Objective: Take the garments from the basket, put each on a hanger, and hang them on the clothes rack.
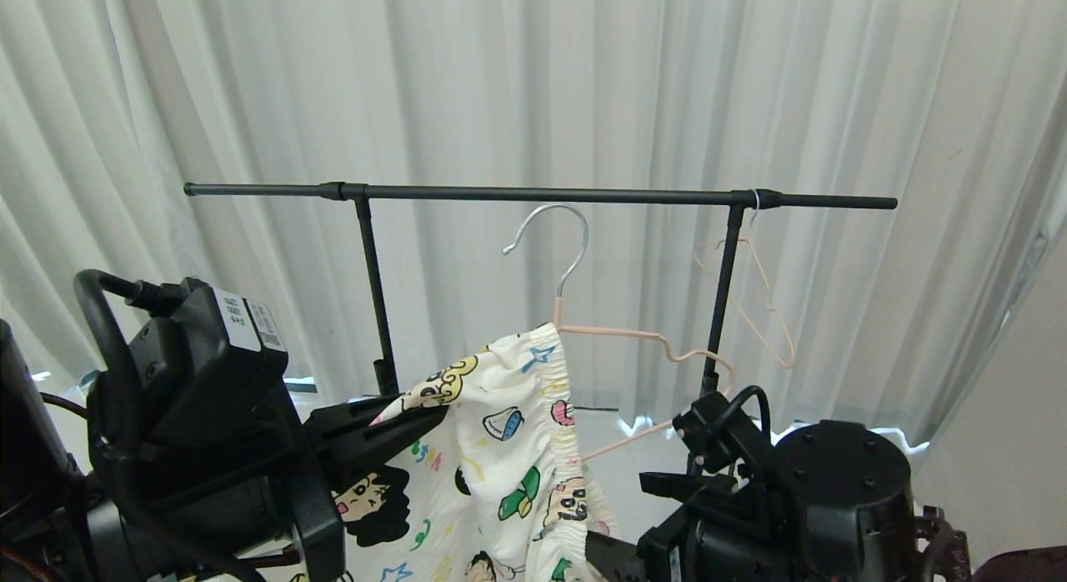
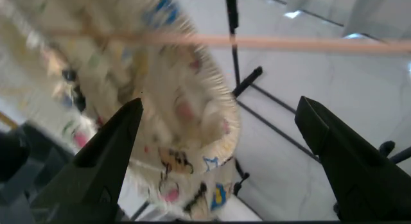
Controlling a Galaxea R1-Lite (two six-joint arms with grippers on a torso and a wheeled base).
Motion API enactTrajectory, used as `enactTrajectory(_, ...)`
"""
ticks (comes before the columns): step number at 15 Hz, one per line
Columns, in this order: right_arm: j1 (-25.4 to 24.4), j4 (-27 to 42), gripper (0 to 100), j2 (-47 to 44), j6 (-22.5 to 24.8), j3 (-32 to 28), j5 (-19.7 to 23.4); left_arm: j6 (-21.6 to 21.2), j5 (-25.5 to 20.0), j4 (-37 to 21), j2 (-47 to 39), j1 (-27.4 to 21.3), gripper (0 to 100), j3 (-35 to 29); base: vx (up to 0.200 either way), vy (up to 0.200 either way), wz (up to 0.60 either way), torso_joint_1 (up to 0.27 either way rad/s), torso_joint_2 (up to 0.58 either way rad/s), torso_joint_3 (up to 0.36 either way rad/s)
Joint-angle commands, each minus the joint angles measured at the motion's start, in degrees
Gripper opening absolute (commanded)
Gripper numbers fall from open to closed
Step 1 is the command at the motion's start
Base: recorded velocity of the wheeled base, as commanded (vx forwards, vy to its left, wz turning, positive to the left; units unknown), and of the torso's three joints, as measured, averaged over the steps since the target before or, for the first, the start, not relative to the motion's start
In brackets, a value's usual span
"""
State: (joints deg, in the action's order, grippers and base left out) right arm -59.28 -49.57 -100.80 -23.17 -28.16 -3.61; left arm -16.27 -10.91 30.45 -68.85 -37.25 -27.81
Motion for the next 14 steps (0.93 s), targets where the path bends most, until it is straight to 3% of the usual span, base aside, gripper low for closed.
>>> enactTrajectory(1,-1.9,0.0,100,-0.7,0.1,1.8,-0.3,0.0,0.0,0.0,-0.1,0.1,0,-0.7,0.000,0.000,0.00,0.000,0.00,0.000)
enactTrajectory(7,1.4,0.1,100,-2.9,0.1,3.0,-6.3,0.0,0.1,0.1,0.0,1.0,0,-1.8,0.000,0.000,0.00,0.000,0.00,0.000)
enactTrajectory(10,5.1,0.1,100,-2.6,0.6,5.7,-7.6,0.0,0.1,0.1,0.2,2.0,0,-1.8,0.000,0.000,0.00,0.000,0.00,0.000)
enactTrajectory(13,5.3,0.1,100,-2.7,0.7,6.4,-8.4,0.0,0.0,0.1,0.1,1.9,0,-2.0,0.000,0.000,0.00,0.000,0.00,0.000)
enactTrajectory(14,5.2,0.1,0,-2.9,0.9,6.4,-8.4,0.0,0.0,0.1,0.1,2.0,0,-2.0,0.000,0.000,0.00,0.000,0.00,0.000)
